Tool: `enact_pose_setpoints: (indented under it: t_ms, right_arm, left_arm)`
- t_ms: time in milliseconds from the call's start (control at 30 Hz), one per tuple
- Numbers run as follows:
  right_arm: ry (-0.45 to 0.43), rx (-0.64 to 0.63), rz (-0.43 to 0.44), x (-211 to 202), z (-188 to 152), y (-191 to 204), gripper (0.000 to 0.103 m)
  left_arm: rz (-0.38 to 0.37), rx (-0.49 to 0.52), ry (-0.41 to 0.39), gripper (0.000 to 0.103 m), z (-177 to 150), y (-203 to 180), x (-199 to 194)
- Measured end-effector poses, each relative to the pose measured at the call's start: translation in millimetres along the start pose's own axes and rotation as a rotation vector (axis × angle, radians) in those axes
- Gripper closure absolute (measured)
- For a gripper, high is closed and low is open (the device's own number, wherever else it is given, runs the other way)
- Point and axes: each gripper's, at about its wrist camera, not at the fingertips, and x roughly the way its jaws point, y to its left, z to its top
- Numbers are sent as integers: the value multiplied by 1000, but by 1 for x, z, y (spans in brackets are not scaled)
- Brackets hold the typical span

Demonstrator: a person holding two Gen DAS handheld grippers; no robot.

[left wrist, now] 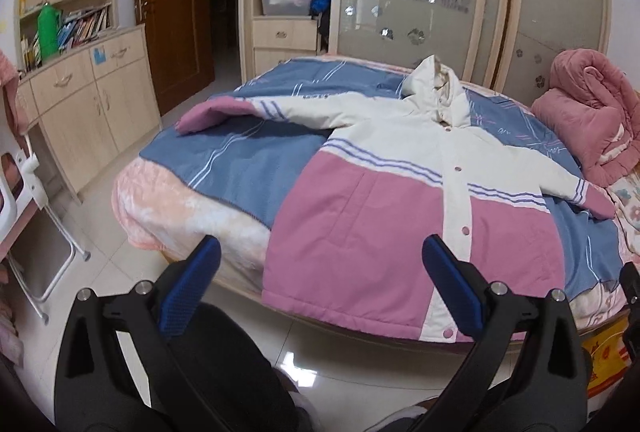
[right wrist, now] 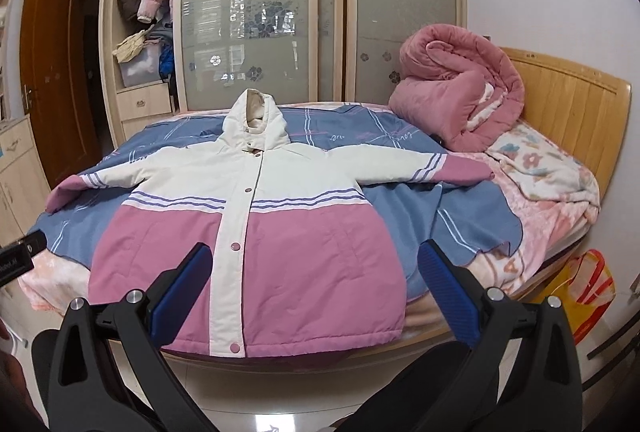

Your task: Fold large clothes

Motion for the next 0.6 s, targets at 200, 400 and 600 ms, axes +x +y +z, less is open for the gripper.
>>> enact_pose_setpoints:
  t_ms: [200,400,600]
  right_arm:
    - [16,11,6,7,-1,-1,1]
    - [17,21,-5,10,1,-4,1]
    - [21,20,-14,14,3,-2,1]
  left_arm:
    - [-46,54,-2,2,2,-15,5]
    - [-45,105,-30,2,6,-26,5]
    - [-49,75,-15,2,9,-22,13]
